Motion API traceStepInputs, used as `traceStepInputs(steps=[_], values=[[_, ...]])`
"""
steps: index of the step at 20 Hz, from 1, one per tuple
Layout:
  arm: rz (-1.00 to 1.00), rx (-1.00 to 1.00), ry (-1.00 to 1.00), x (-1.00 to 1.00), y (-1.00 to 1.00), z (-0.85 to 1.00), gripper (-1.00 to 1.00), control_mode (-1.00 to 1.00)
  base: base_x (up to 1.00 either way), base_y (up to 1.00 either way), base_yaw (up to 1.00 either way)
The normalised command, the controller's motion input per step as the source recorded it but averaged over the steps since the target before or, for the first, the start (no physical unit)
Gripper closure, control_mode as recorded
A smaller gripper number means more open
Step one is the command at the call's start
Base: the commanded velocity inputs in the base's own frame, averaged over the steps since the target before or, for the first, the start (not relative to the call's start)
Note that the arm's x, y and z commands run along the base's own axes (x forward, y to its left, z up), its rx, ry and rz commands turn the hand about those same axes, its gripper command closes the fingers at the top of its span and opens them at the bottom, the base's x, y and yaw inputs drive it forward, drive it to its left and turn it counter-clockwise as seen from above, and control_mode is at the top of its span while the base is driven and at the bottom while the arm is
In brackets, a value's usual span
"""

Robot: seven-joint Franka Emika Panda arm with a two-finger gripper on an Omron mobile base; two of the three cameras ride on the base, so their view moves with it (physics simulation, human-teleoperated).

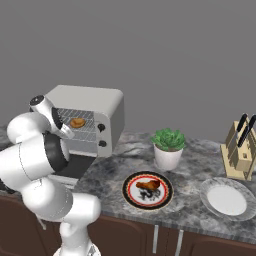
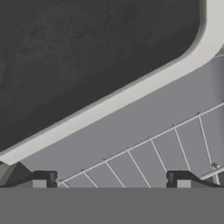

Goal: Open the toaster oven door. Place the bread on the top rack in the toaster oven and place the chicken drumstick on the bottom rack.

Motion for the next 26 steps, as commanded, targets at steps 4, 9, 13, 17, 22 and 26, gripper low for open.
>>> traceStepInputs(steps=[4,9,13,17,22,26], values=[[0.0,0.0,-0.06,0.42,0.0,0.0,-1.0,-1.0,0.0,0.0,0.0],[0.0,0.0,-0.07,0.36,0.0,0.0,-1.0,-1.0,0.0,0.0,0.0],[0.0,0.0,-0.08,0.32,0.0,0.03,-1.0,-1.0,0.0,0.0,0.0],[0.0,0.0,-0.04,-0.13,0.0,0.09,-1.0,-1.0,0.0,0.0,0.0],[0.0,0.0,0.06,-0.89,0.0,0.2,-1.0,-1.0,0.0,0.0,0.0],[0.0,0.0,0.0,-0.07,0.0,0.29,-1.0,-1.0,0.0,0.0,0.0]])
